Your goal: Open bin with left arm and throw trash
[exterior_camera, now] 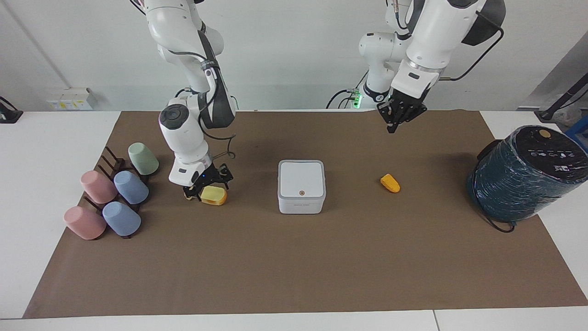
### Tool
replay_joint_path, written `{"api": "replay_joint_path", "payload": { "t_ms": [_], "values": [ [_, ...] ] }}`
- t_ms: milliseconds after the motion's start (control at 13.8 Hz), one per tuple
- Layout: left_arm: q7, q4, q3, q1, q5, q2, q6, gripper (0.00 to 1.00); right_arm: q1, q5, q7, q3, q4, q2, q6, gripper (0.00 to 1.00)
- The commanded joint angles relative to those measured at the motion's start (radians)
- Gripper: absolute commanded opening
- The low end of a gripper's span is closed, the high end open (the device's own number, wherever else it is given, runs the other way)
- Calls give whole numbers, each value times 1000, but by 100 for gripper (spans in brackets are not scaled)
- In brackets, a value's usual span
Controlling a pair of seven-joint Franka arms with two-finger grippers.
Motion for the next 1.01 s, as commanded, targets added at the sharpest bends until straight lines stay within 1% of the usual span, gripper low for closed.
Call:
{"api": "replay_joint_path", "payload": {
  "t_ms": [0,145,217,362,580,652,870,942],
  "values": [
    [-167,-37,15,-68,-26,22,96,0,14,13,207,-3,-29,-25,42,100],
    [-305,-27,15,-120,-40,90,167,0,14,13,238,-4,-72,-36,49,100],
    [-369,-27,17,-151,-42,129,222,0,13,12,236,-4,-97,-40,68,100],
    [-477,-25,15,-186,-42,179,326,0,5,-3,232,-6,-115,-37,74,100],
    [-535,-30,15,-205,-83,205,446,0,11,-7,241,-6,-120,-28,80,100],
    [-538,-40,15,-213,-85,207,475,0,13,-7,250,-6,-120,-20,88,100],
    [-543,-54,15,-228,-85,243,549,0,13,-7,252,-6,-118,1,118,100],
    [-545,-51,15,-234,-85,266,566,0,11,-7,252,-6,-118,6,118,88]
  ]
}}
